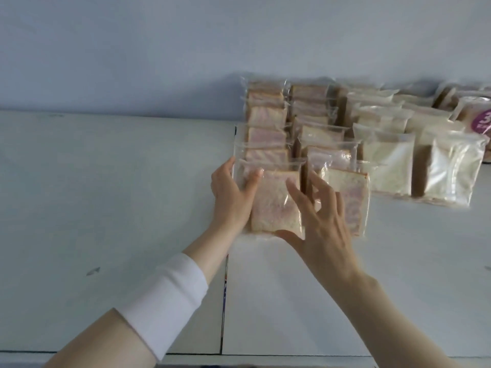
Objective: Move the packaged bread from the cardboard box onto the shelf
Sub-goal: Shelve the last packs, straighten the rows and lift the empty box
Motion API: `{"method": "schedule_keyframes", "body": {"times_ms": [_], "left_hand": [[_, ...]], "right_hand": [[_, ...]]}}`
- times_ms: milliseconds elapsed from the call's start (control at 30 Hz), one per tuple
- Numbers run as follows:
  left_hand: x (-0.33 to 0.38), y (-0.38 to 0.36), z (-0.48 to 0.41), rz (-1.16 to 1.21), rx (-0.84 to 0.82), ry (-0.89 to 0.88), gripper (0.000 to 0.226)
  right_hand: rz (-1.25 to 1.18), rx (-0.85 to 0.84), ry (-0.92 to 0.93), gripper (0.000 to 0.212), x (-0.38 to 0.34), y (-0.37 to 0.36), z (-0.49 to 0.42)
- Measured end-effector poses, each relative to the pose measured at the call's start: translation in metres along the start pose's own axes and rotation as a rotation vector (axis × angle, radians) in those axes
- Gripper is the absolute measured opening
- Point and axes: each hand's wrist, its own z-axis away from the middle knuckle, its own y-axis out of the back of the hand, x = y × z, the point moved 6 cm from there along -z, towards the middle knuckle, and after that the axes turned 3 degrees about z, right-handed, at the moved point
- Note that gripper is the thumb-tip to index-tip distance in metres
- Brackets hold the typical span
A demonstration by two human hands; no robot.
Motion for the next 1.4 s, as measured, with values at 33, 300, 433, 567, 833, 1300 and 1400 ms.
{"method": "schedule_keyframes", "body": {"times_ms": [33, 300, 433, 567, 833, 1300, 1400], "left_hand": [[0.0, 0.001, -0.007, 0.032, -0.027, 0.026, 0.065], [0.006, -0.011, -0.061, 0.123, -0.325, 0.062, 0.05], [-0.002, -0.007, -0.069, 0.237, -0.338, -0.002, 0.032], [0.004, -0.009, -0.085, 0.293, -0.375, -0.071, 0.039], [0.005, -0.02, -0.111, 0.272, -0.399, -0.174, 0.054], [0.022, -0.039, -0.129, 0.485, -0.214, -0.175, 0.051], [0.026, -0.039, -0.125, 0.506, -0.24, -0.21, 0.062]], "right_hand": [[0.04, -0.055, 0.01, 0.082, -0.005, -0.005, -0.005], [0.091, -0.286, -0.053, 0.092, -0.014, -0.031, -0.037], [0.125, -0.25, -0.125, 0.104, -0.013, -0.04, -0.053], [0.122, -0.21, -0.183, 0.103, -0.013, -0.049, -0.073], [-0.023, -0.056, -0.234, 0.089, -0.008, -0.068, -0.099], [-0.961, 0.006, -0.641, 0.105, 0.015, -0.101, -0.098], [-1.078, 0.032, -0.699, 0.111, 0.02, -0.105, -0.111]]}}
